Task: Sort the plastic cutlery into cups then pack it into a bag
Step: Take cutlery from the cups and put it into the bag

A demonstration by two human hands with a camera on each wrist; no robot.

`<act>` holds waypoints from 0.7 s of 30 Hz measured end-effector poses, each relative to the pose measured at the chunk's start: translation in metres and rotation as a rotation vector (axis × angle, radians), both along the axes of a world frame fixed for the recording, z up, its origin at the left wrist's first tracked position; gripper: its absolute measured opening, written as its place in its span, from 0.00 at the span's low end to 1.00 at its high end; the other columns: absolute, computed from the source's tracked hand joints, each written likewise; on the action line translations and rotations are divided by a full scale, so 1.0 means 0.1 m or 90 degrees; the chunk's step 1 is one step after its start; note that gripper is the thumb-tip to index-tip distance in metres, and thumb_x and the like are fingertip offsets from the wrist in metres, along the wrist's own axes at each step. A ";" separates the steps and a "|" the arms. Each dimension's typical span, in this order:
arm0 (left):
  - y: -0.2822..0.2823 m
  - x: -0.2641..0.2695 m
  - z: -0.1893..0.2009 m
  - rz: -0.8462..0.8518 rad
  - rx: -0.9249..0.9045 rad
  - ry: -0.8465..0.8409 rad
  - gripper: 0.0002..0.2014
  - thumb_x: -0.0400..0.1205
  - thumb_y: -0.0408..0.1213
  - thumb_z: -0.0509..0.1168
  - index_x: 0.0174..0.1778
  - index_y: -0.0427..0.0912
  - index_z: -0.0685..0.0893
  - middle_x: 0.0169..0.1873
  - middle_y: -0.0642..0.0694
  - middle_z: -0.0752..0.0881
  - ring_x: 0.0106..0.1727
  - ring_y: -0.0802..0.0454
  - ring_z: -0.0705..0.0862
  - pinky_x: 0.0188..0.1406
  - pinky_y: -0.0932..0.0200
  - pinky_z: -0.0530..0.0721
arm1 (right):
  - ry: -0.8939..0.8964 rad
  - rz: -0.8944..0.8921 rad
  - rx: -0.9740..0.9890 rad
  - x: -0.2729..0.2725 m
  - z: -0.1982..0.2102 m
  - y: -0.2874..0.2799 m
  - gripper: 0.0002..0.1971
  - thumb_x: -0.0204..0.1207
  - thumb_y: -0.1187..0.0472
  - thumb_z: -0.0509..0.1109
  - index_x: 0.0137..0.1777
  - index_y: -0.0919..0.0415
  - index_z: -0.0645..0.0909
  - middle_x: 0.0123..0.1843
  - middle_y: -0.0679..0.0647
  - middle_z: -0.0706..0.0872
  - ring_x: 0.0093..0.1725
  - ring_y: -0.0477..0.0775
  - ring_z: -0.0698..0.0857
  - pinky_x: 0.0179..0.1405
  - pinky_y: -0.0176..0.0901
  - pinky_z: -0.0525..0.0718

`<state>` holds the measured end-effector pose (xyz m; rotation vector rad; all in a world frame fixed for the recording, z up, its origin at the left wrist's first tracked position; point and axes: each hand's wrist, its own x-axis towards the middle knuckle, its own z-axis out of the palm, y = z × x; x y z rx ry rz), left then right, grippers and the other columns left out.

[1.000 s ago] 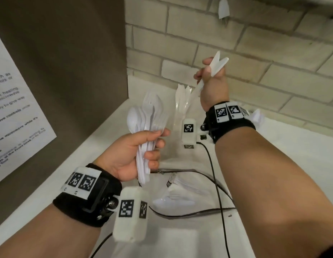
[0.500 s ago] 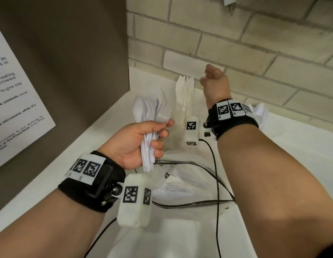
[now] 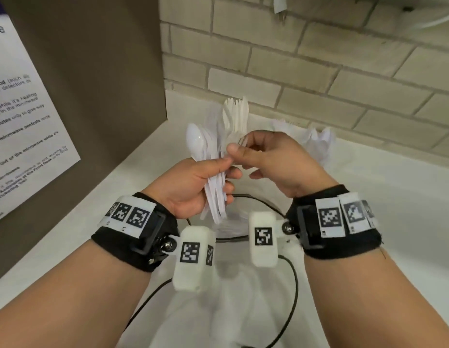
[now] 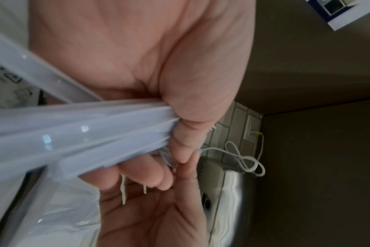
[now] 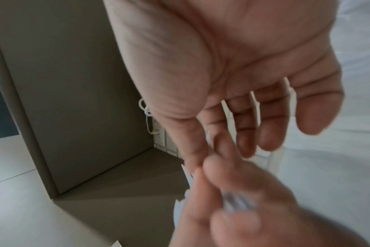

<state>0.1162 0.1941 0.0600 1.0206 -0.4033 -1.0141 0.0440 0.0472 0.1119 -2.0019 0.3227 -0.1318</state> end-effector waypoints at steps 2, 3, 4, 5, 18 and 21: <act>-0.04 -0.08 0.01 0.005 0.029 -0.013 0.11 0.80 0.43 0.65 0.54 0.45 0.88 0.40 0.46 0.88 0.32 0.52 0.85 0.38 0.53 0.87 | -0.038 -0.038 0.100 -0.04 -0.10 0.02 0.11 0.77 0.53 0.72 0.40 0.60 0.79 0.40 0.58 0.86 0.40 0.51 0.84 0.43 0.48 0.81; -0.06 -0.10 0.01 0.002 0.043 -0.019 0.13 0.81 0.43 0.63 0.58 0.44 0.86 0.44 0.45 0.90 0.37 0.50 0.88 0.43 0.52 0.89 | -0.060 -0.075 0.165 -0.04 -0.13 0.02 0.12 0.79 0.55 0.69 0.38 0.60 0.78 0.39 0.58 0.86 0.38 0.51 0.84 0.43 0.49 0.81; -0.08 -0.12 0.01 0.000 0.053 -0.022 0.14 0.83 0.43 0.61 0.61 0.44 0.85 0.48 0.44 0.91 0.43 0.48 0.90 0.50 0.51 0.89 | -0.086 -0.121 0.222 -0.05 -0.14 0.02 0.12 0.82 0.55 0.66 0.37 0.60 0.78 0.39 0.57 0.87 0.37 0.52 0.84 0.44 0.49 0.81; -0.09 -0.13 0.00 0.001 0.064 -0.023 0.15 0.84 0.42 0.59 0.63 0.44 0.84 0.52 0.44 0.90 0.48 0.46 0.90 0.56 0.49 0.86 | -0.116 -0.167 0.252 -0.05 -0.13 0.01 0.13 0.84 0.55 0.63 0.39 0.59 0.77 0.39 0.56 0.88 0.38 0.54 0.85 0.47 0.50 0.82; -0.17 -0.19 -0.05 -0.047 0.122 -0.045 0.15 0.82 0.42 0.63 0.59 0.39 0.85 0.32 0.49 0.85 0.28 0.55 0.80 0.34 0.59 0.80 | -0.096 -0.183 0.296 -0.11 -0.08 -0.05 0.12 0.72 0.59 0.77 0.46 0.62 0.77 0.33 0.53 0.81 0.16 0.45 0.65 0.16 0.35 0.65; -0.15 -0.17 -0.08 -0.053 0.113 -0.041 0.19 0.78 0.47 0.63 0.58 0.39 0.85 0.32 0.48 0.86 0.29 0.54 0.79 0.32 0.60 0.82 | -0.077 -0.216 0.314 -0.09 -0.11 -0.05 0.05 0.78 0.61 0.71 0.45 0.62 0.78 0.39 0.58 0.86 0.16 0.47 0.65 0.18 0.36 0.65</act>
